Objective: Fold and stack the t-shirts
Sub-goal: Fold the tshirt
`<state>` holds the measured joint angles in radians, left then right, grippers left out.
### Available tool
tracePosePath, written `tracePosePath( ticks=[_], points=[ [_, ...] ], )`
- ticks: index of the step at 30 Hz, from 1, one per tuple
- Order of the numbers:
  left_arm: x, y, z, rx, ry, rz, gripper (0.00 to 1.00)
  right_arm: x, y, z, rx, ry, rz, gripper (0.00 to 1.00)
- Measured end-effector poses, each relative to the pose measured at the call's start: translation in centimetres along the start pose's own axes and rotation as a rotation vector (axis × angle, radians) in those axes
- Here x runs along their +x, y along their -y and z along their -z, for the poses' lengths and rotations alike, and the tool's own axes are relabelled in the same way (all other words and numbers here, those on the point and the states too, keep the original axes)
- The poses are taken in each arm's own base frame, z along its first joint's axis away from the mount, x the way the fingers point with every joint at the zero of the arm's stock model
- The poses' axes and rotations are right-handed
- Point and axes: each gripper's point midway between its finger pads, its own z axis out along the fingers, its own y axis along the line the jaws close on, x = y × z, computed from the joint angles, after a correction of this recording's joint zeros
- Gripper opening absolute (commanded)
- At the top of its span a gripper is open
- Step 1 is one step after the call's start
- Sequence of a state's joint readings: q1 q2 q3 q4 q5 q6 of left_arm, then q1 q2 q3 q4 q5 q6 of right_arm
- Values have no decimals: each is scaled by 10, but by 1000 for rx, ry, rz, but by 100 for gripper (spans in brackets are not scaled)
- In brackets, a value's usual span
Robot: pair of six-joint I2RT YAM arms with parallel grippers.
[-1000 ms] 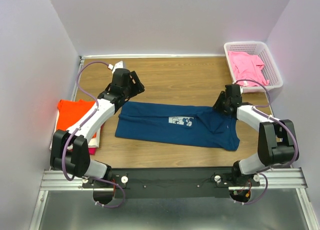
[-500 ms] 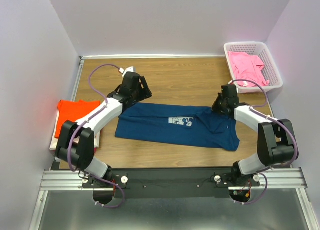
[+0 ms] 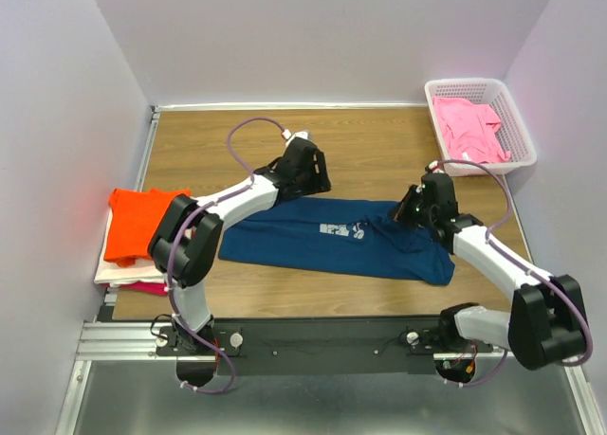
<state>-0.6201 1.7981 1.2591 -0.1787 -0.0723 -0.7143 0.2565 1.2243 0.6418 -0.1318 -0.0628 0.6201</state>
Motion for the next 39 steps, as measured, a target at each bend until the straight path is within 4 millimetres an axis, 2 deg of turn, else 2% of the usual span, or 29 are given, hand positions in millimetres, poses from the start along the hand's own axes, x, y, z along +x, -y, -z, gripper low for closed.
tracePosePath(
  ticks=[6,11,21,24,25,29,32,34,39],
  points=[
    [21,27,-22,39,-52,-56,75,24,-17,17,-59,-31,5,1],
    [41,46,-36,69,-92,-101,75,56,-26,23,-84,-96,5,0],
    [74,56,-48,84,-155,-153,74,88,-48,29,-113,-143,21,0],
    [77,60,-47,93,-157,-163,74,97,-51,28,-103,-154,33,10],
    [78,62,-46,97,-158,-168,74,102,-51,27,-98,-161,40,21],
    [80,65,-45,105,-162,-180,74,114,-52,25,-82,-184,68,41],
    [80,65,-45,106,-162,-184,74,107,-50,28,-57,-154,78,47],
    [80,65,-45,106,-162,-188,74,90,-51,34,-25,-97,83,48],
    [78,65,-40,112,-155,-196,73,28,-59,52,38,88,84,48]
  ],
)
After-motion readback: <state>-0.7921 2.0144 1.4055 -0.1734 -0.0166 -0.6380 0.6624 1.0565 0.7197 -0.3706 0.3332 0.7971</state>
